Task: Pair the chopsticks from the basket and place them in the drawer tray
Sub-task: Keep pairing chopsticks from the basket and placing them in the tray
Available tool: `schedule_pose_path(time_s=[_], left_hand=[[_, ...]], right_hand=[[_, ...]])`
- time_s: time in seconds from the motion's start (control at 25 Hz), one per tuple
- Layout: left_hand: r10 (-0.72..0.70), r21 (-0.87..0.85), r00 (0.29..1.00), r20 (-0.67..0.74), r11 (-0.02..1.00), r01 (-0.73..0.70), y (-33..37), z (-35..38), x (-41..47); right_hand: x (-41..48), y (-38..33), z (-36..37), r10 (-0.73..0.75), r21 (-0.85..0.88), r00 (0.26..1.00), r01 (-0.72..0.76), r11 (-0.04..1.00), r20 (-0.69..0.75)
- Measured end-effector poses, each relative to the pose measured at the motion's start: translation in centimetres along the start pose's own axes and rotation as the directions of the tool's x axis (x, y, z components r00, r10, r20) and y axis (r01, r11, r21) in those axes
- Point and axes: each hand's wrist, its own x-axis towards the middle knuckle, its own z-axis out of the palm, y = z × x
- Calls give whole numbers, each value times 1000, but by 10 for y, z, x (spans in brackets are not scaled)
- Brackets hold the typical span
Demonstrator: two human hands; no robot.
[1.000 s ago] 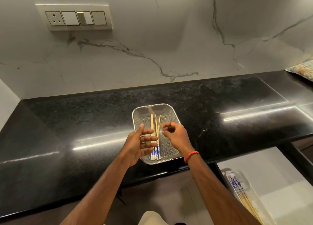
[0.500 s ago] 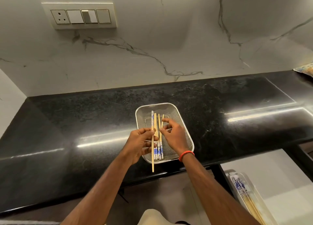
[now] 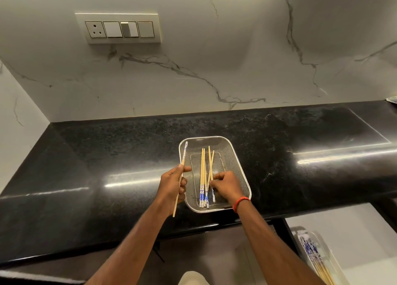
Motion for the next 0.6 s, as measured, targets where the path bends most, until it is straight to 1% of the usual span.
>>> schedule_pose_path(time_s=[0.12,0.16,0.2,0.28,0.4,0.48,0.56,0.6], left_hand=[[-32,10,999,19,999,32,2,3,0],[-39,-4,999,37,999,40,3,5,-1],[-50,-20,997,61,998,51,4,7,-1],[-79,-38,989,123,996,84,6,12,-3],[-100,-36,975,199,993,110,6,16,-5],[-92,-32,975,204,994,101,5,18,-5],[-82,-43,976,201,995,93,5,20,-5],[-79,-41,977,198,995,89,4,20,-5]], right_hand=[[-11,-12,-11,-115,175,993,116,978,-16],[-14,-18,-13,-177,190,983,182,965,-44],[-15,-23,-15,-249,166,966,258,952,-78],[-15,-35,-15,-401,33,908,407,913,-124],[-15,-50,-8,-567,-79,819,561,824,-94],[-16,-54,-1,-616,-112,783,607,787,-87],[-15,-54,5,-635,-150,767,620,770,-91],[-15,-53,7,-649,-196,757,627,754,-78]])
